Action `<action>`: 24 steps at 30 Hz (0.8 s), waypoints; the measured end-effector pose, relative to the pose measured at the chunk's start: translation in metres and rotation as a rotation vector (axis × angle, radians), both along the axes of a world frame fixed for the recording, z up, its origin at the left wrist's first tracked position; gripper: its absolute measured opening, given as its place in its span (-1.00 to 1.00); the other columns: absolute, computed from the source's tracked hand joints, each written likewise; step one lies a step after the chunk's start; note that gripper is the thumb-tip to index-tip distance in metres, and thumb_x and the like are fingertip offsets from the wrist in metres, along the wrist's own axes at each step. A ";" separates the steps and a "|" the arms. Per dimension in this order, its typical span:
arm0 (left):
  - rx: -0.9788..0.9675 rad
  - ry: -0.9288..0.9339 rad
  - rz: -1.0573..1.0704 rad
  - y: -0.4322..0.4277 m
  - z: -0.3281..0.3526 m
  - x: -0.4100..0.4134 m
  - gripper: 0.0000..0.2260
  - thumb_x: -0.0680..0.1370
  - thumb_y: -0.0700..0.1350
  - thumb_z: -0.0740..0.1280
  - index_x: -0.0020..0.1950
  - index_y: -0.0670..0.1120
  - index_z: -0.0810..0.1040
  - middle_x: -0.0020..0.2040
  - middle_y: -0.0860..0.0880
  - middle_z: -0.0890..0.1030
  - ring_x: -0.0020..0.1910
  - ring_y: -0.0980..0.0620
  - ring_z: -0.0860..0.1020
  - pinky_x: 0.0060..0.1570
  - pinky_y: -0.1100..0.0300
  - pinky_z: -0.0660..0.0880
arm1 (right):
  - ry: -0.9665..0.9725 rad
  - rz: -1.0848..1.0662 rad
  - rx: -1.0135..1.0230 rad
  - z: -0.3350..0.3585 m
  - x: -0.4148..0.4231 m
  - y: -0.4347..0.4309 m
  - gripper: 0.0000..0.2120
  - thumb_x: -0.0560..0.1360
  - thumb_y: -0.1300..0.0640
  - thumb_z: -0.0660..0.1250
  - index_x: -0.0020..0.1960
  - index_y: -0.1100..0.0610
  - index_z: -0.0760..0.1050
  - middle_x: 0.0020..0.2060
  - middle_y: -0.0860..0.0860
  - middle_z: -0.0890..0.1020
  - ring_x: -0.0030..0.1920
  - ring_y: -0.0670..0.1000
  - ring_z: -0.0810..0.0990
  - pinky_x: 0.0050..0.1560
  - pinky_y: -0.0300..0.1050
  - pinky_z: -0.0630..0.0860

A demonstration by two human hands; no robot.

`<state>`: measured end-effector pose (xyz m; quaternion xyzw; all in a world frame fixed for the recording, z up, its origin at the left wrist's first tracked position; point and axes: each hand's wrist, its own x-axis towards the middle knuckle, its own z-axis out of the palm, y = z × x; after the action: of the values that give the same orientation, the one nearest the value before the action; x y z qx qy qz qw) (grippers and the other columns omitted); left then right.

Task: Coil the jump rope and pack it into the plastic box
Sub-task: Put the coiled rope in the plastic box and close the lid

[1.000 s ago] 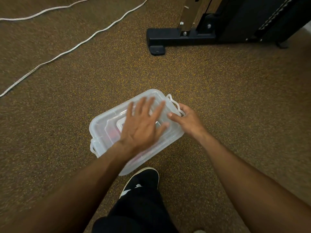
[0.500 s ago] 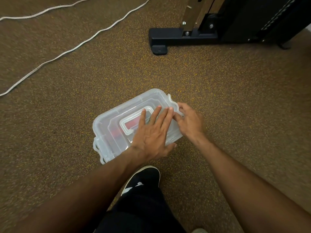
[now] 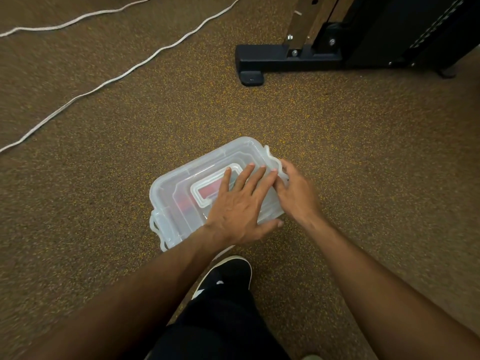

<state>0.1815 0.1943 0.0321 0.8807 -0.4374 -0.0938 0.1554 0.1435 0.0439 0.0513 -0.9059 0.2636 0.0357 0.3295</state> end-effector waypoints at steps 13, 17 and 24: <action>-0.550 0.149 0.819 0.115 0.033 0.009 -0.65 0.50 -0.03 0.36 0.28 0.03 0.44 0.07 0.02 0.53 0.07 -0.02 0.48 0.07 -0.12 0.48 | 0.157 0.773 -0.285 0.049 -0.016 0.111 -0.41 0.57 -0.17 0.24 0.55 -0.24 0.12 0.60 0.05 0.13 0.55 0.17 0.11 0.48 0.18 0.16; -0.361 0.391 1.029 0.145 0.017 0.006 -0.28 0.39 0.21 0.43 0.45 -0.04 0.29 0.37 -0.15 0.46 0.34 -0.15 0.42 0.28 -0.15 0.41 | 0.320 0.831 -0.384 0.043 -0.013 0.140 -0.28 0.54 -0.26 0.25 0.58 -0.29 -0.05 0.63 0.08 -0.03 0.58 0.25 -0.01 0.49 0.32 0.08; -0.501 1.042 1.170 0.157 0.011 -0.003 -0.19 0.32 0.40 0.43 0.29 -0.21 0.47 0.10 -0.11 0.65 -0.05 -0.03 0.65 -0.17 0.07 0.61 | 0.384 0.775 -0.369 0.043 -0.009 0.144 -0.18 0.49 -0.26 0.33 0.58 -0.26 -0.06 0.63 0.06 -0.05 0.59 0.21 -0.06 0.45 0.36 0.19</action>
<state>0.1790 0.3512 0.0431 0.7490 0.2127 -0.2940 0.5543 0.1347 0.1874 0.0947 -0.9580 -0.0361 0.2756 0.0704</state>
